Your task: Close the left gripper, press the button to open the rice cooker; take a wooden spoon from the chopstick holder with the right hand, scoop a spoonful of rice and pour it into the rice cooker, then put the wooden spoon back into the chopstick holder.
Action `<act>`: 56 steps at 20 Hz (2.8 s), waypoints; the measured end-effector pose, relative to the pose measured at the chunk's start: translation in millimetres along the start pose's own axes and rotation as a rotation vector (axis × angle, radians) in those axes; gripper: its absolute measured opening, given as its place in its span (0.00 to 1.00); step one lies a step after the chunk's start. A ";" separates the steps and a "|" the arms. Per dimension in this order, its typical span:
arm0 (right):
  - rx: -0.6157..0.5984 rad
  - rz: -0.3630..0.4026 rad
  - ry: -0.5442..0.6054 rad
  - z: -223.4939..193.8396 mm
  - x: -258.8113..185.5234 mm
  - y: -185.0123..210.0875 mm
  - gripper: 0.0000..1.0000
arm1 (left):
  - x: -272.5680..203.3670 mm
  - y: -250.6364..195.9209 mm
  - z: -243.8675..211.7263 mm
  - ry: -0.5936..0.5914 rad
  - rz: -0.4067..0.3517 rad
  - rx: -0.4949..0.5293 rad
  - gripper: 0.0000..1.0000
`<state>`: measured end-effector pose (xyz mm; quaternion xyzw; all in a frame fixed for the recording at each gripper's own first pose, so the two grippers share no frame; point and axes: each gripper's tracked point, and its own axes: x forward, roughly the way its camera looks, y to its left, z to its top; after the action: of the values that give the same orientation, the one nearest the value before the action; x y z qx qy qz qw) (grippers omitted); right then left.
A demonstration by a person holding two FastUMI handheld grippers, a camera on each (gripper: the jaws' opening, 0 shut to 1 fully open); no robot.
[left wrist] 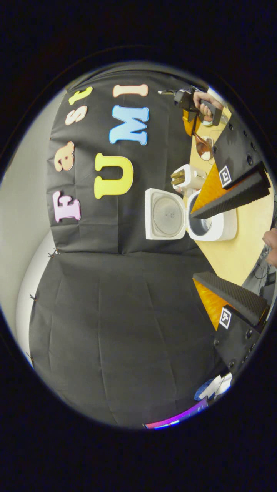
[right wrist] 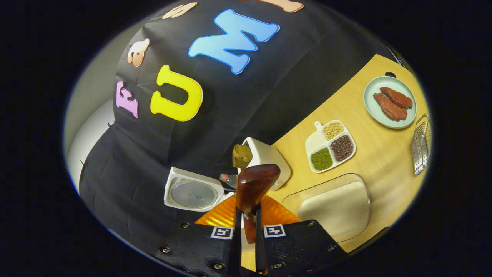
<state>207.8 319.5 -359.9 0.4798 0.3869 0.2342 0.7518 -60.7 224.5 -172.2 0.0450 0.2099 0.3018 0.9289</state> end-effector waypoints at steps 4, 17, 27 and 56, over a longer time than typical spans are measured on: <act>-0.031 0.082 0.035 -19.4 32.3 59.9 0.15 | -8.5 23.4 -3.4 0.001 0.049 -0.021 0.97; -0.480 0.044 0.223 -139.8 185.6 120.8 0.14 | -16.4 83.8 -16.6 0.022 0.176 -0.042 0.97; -1.025 0.051 0.232 -175.4 200.9 116.0 0.15 | -13.4 108.5 -26.4 0.040 0.226 -0.069 0.94; -1.088 -0.034 -0.070 -66.6 35.3 172.7 0.15 | -75.4 79.8 -6.5 -0.109 -0.030 -0.098 0.94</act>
<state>178.3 455.3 -232.6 0.0225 0.1923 0.3722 0.9077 -161.7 245.5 -134.0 0.0127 0.1445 0.2950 0.9444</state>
